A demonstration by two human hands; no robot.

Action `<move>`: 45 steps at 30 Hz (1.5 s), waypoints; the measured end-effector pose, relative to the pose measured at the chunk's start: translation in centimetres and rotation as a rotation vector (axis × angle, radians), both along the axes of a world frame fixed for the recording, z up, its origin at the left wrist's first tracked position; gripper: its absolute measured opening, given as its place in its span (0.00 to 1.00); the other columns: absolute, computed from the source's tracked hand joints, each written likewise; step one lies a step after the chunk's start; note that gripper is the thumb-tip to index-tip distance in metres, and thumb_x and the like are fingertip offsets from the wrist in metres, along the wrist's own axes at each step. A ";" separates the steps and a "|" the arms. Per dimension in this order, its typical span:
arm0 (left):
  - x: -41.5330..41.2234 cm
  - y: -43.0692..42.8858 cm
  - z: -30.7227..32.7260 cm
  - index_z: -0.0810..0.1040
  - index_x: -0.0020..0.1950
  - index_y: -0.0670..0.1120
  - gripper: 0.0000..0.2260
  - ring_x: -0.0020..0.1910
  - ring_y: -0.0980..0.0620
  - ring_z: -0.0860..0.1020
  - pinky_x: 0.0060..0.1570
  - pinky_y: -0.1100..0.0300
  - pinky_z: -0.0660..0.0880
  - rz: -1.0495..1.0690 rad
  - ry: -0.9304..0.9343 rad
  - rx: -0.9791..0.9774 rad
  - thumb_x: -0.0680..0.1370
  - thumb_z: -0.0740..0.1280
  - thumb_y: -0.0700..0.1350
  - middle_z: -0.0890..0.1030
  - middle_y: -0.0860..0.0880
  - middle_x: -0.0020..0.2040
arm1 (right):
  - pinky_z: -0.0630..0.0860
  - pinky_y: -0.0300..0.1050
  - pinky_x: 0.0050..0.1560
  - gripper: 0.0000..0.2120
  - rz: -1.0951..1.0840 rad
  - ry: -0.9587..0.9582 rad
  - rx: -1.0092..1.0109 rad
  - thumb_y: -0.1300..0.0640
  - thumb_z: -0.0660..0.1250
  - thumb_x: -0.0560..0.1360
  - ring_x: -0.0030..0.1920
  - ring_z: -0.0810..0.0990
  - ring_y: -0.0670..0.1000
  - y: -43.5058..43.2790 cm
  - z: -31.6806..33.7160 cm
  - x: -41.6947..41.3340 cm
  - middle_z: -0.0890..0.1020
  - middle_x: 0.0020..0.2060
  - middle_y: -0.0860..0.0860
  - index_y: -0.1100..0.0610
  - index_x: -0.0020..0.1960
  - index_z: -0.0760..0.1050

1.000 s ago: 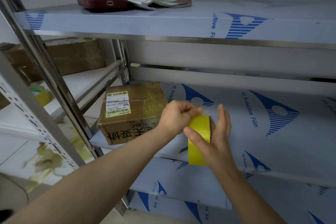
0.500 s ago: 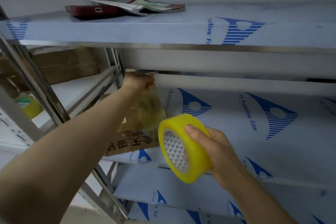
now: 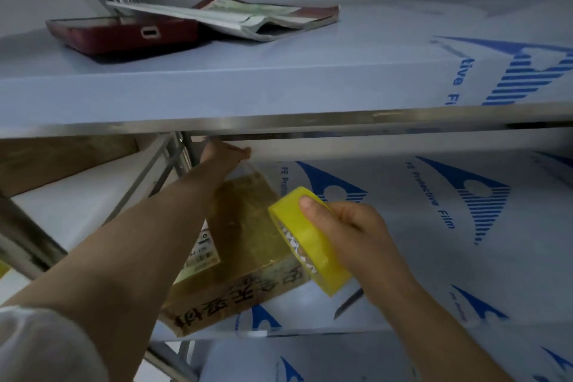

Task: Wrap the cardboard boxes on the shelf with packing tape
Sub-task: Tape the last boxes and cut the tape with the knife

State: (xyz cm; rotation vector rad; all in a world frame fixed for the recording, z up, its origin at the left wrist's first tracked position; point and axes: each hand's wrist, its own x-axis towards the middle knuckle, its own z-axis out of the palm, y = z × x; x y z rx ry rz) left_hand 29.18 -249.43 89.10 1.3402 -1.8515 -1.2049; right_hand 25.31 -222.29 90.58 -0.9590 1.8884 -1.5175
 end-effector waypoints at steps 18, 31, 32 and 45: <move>-1.3 -4.1 -4.4 0.75 0.53 0.42 0.19 0.48 0.48 0.77 0.47 0.55 0.74 -0.191 -0.357 0.007 0.71 0.74 0.53 0.78 0.46 0.50 | 0.75 0.56 0.37 0.30 -0.019 0.173 0.191 0.34 0.63 0.71 0.31 0.76 0.63 -4.4 1.8 0.6 0.75 0.29 0.64 0.58 0.26 0.63; -1.2 -3.4 -3.9 0.79 0.55 0.42 0.20 0.53 0.44 0.77 0.47 0.54 0.73 -0.182 -0.621 -0.289 0.77 0.63 0.59 0.79 0.42 0.53 | 0.77 0.67 0.44 0.44 0.033 0.031 0.148 0.27 0.63 0.60 0.37 0.77 0.70 -5.3 1.7 0.7 0.76 0.41 0.72 0.73 0.41 0.71; -1.4 -2.8 -4.0 0.80 0.45 0.44 0.18 0.44 0.48 0.77 0.38 0.58 0.71 -0.176 -0.533 -0.319 0.77 0.63 0.59 0.79 0.45 0.44 | 0.77 0.67 0.44 0.44 0.032 0.027 0.147 0.28 0.63 0.60 0.35 0.77 0.69 -5.4 1.8 0.6 0.76 0.41 0.72 0.73 0.40 0.71; -0.7 2.2 -3.7 0.58 0.76 0.50 0.22 0.76 0.46 0.54 0.74 0.45 0.50 -0.403 -0.683 -0.438 0.83 0.52 0.53 0.55 0.46 0.78 | 0.75 0.34 0.29 0.12 0.053 -0.234 0.099 0.50 0.69 0.74 0.23 0.78 0.41 -3.7 1.5 -1.1 0.80 0.24 0.45 0.54 0.34 0.77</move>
